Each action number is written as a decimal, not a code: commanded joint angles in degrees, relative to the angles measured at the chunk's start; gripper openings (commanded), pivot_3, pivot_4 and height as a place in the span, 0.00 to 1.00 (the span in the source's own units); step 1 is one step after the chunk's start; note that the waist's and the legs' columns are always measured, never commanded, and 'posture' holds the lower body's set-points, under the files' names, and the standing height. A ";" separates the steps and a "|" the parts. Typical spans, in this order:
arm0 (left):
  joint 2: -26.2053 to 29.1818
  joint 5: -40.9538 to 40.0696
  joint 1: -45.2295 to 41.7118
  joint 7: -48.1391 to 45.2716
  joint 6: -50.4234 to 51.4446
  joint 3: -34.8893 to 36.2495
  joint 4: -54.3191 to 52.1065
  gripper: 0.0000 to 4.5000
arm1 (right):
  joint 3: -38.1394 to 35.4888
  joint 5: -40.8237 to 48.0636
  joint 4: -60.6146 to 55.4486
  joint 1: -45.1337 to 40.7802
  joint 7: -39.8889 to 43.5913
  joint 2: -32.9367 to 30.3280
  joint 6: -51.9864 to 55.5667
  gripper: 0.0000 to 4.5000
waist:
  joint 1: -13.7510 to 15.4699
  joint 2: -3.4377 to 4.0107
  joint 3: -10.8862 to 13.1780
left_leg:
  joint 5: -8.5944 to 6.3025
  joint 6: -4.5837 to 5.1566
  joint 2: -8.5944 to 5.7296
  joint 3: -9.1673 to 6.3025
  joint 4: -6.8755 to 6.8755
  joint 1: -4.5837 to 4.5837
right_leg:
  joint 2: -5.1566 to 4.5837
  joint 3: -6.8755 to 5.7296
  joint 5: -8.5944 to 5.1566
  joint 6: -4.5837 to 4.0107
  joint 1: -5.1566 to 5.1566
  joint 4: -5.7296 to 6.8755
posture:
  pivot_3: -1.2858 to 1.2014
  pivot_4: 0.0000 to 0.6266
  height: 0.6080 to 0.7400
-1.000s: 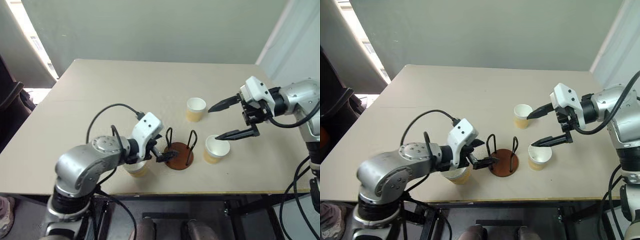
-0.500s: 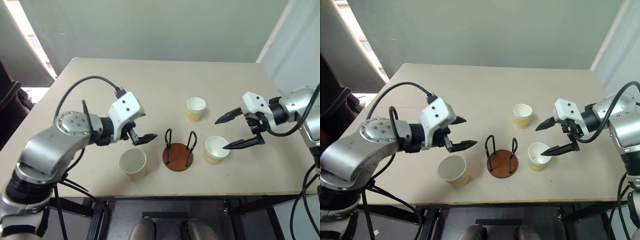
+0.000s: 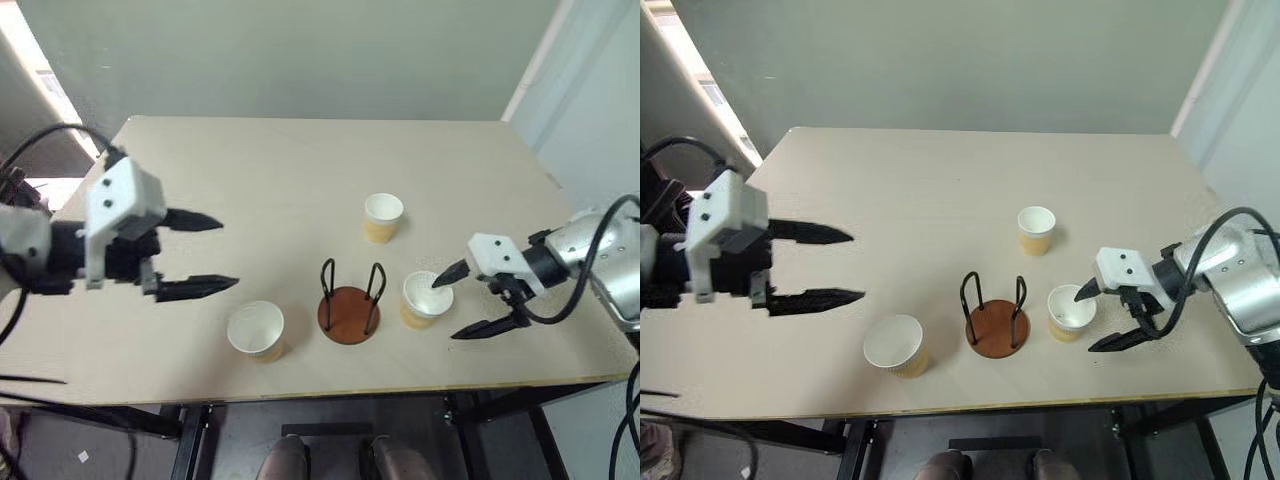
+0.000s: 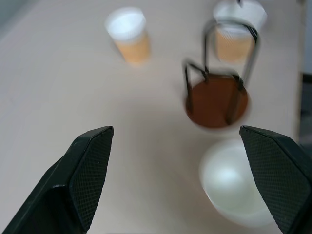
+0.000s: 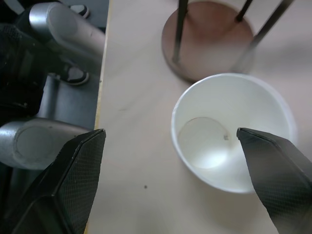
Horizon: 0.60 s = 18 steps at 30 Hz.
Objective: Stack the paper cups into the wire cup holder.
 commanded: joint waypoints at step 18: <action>-0.12 -9.89 3.12 1.59 2.21 4.48 -7.16 1.00 | 3.41 -6.84 3.72 -2.39 -0.04 4.59 -4.48 0.12 | -0.05 -0.02 -0.01 | -0.04 -0.05 0.03 -0.01 0.03 -0.01 | 0.01 -0.04 0.13 -0.20 -0.05 0.03 | 0.52 0.24 1.00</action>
